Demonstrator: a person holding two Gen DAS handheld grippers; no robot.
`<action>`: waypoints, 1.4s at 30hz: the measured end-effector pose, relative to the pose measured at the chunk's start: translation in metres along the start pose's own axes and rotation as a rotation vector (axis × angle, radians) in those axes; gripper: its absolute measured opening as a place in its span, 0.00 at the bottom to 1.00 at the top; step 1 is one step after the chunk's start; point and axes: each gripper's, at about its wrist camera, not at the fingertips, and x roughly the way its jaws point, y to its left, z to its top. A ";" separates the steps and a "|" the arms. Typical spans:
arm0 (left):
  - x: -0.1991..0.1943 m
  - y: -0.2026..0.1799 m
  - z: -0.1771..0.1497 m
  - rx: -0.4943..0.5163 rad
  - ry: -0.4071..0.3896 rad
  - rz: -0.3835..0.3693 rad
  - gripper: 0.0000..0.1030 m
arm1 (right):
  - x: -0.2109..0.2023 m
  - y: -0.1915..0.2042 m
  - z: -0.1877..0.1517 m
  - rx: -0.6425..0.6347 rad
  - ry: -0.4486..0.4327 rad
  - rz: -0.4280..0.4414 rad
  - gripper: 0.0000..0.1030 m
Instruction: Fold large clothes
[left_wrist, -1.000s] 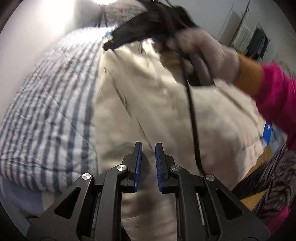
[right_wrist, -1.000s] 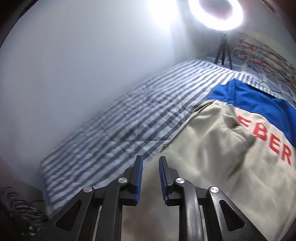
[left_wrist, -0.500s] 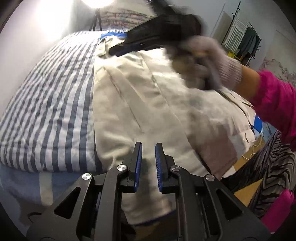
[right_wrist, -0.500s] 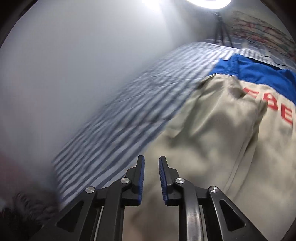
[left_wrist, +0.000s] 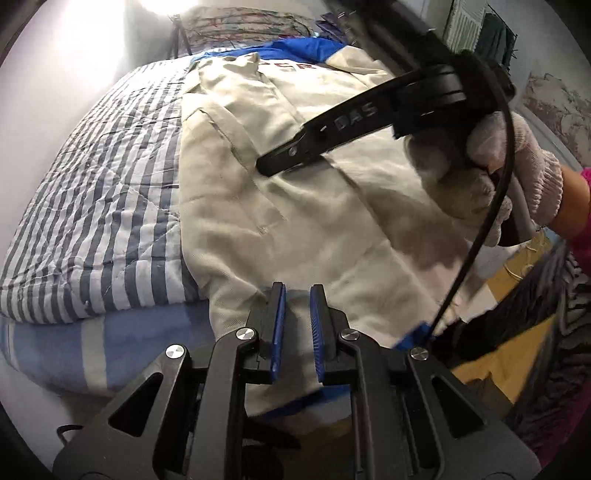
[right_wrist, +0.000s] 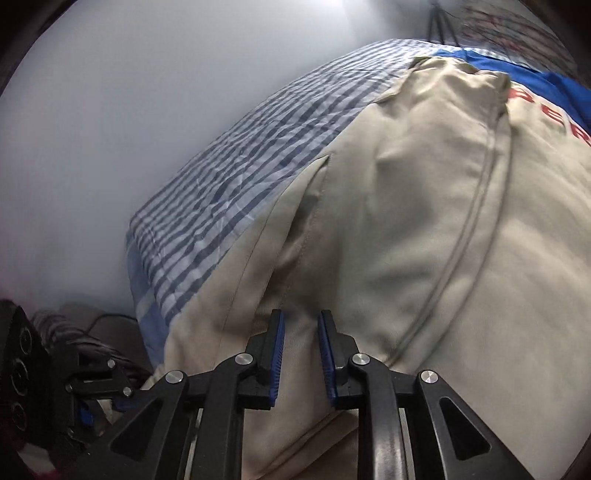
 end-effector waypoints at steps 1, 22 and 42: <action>-0.006 -0.002 0.000 0.011 -0.008 0.004 0.11 | -0.015 -0.001 -0.003 0.000 -0.028 0.001 0.22; -0.061 -0.057 0.108 0.024 -0.237 -0.199 0.40 | -0.301 -0.142 -0.173 0.453 -0.457 -0.380 0.57; 0.028 -0.105 0.156 0.065 -0.108 -0.314 0.41 | -0.336 -0.290 -0.286 0.932 -0.440 -0.360 0.60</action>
